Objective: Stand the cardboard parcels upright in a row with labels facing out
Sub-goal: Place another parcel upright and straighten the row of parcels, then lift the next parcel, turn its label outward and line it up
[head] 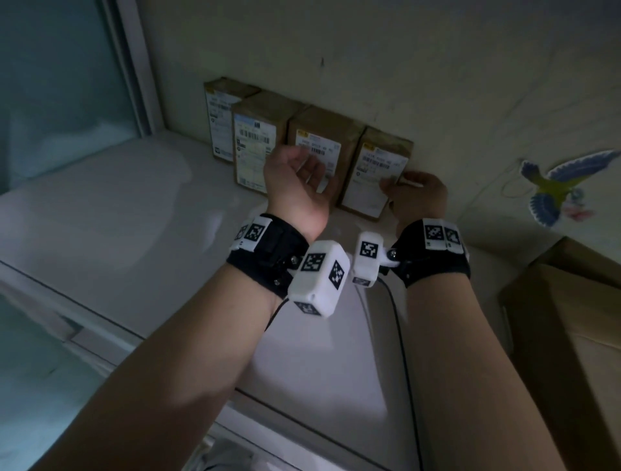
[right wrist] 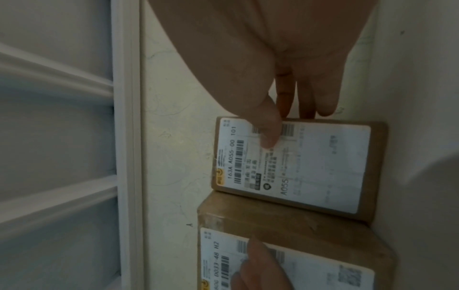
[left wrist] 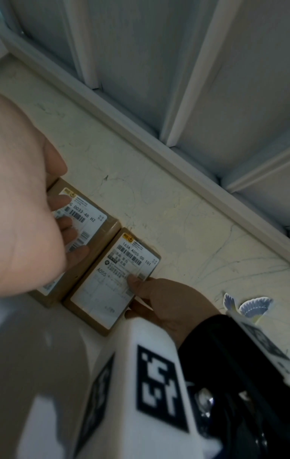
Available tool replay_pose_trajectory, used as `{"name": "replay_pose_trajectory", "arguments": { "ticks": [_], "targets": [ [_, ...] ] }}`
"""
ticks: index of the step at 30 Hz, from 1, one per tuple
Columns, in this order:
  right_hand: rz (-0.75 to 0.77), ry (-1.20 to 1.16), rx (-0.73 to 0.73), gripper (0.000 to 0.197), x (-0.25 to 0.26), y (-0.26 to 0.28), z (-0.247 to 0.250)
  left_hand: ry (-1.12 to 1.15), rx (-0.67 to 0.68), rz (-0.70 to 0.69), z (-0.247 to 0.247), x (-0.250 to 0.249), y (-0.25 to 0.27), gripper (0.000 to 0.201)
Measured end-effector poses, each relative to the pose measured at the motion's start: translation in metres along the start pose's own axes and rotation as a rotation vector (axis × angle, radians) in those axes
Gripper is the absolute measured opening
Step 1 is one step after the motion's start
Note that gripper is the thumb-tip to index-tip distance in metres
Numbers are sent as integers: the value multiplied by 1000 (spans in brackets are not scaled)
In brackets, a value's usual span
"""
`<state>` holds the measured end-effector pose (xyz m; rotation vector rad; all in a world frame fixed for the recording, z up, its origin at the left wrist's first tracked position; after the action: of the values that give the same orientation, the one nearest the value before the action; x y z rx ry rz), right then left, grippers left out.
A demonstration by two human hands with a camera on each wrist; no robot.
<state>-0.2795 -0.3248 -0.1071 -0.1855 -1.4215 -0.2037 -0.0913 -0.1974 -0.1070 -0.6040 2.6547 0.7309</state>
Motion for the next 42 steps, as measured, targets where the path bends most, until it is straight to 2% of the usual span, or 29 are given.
{"name": "replay_pose_trajectory", "arguments": {
  "ticks": [4,7,10,11,14,15,20,22,25,28,29,31,37,42],
  "targets": [
    [-35,5,38,34,-4,-2,-2,-12,9,-2,-2,1,1,28],
    [-40,27,60,37,-3,-1,0,1,15,-6,-3,1,1,33],
    [-87,13,95,24,0,6,4,5,17,-10,-2,0,1,40],
    [-95,10,110,28,2,10,6,2,20,-6,-2,1,2,43],
    [-99,-60,121,58,13,28,11,8,39,10,-1,1,4,43],
    [-108,-95,101,58,16,34,15,18,52,19,-1,2,4,40],
    [-122,-77,156,13,28,72,35,56,129,145,-5,16,6,29],
    [-139,-74,158,7,29,82,48,26,149,192,-9,26,9,28],
    [-138,-85,92,24,24,96,79,-70,205,258,-10,44,18,21],
    [-101,-122,51,7,19,113,117,-219,281,354,-15,74,43,21],
    [-102,-142,38,10,16,119,129,-269,287,366,-16,83,50,21],
    [-113,-201,-15,3,9,132,161,-372,329,389,-21,104,70,21],
    [-86,-299,-167,21,0,155,234,-540,493,584,-30,175,145,23],
    [12,-461,-120,19,24,183,266,-584,508,624,-26,203,180,24]
  ]
}}
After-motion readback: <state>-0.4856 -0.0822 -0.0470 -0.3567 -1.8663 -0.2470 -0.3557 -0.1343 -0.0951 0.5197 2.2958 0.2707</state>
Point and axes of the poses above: each hand's wrist, its own y-axis away from the middle knuckle, its own z-axis out of the back of the hand, x = y × z, the point moved 10 cm from there along -y, towards the middle knuckle, and after that the axes turned 10 degrees about -x, right-handed, at the moved point
